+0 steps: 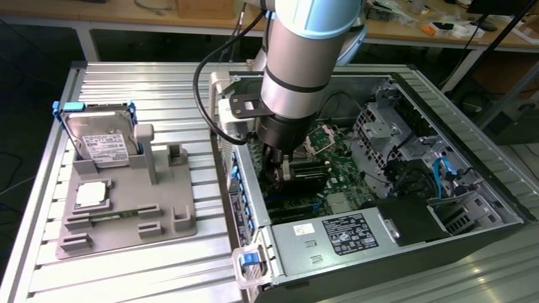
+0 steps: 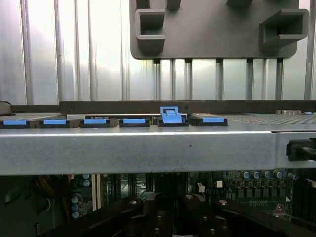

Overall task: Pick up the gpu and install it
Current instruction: 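Press down on the gpu until it lock into place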

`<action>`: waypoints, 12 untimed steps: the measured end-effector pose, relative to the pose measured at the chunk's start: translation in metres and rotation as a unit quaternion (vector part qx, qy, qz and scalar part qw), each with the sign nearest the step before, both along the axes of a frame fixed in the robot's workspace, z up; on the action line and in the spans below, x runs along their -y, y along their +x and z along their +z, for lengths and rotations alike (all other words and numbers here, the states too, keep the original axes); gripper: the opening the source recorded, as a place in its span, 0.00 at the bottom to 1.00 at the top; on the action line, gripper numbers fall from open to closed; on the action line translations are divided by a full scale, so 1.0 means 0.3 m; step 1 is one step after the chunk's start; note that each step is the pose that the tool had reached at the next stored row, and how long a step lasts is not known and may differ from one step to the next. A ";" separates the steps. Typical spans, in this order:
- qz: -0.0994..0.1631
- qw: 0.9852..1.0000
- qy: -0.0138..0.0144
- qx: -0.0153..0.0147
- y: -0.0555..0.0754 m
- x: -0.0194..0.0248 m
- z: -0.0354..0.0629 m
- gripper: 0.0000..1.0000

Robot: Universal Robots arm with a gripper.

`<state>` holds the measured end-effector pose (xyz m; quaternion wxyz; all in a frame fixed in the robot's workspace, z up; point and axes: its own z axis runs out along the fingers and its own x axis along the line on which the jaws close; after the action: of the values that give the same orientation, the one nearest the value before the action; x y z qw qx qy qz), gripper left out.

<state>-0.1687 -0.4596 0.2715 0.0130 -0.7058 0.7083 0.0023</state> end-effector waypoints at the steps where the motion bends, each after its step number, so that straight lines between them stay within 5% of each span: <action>1: 0.000 1.000 0.000 0.000 0.000 0.000 0.000 0.11; 9: 0.000 1.000 0.000 0.000 0.000 0.000 0.000 0.11; 12: 0.000 1.000 0.001 0.003 0.000 0.000 0.003 0.11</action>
<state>-0.1688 -0.4595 0.2724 0.0158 -0.7058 0.7083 0.0012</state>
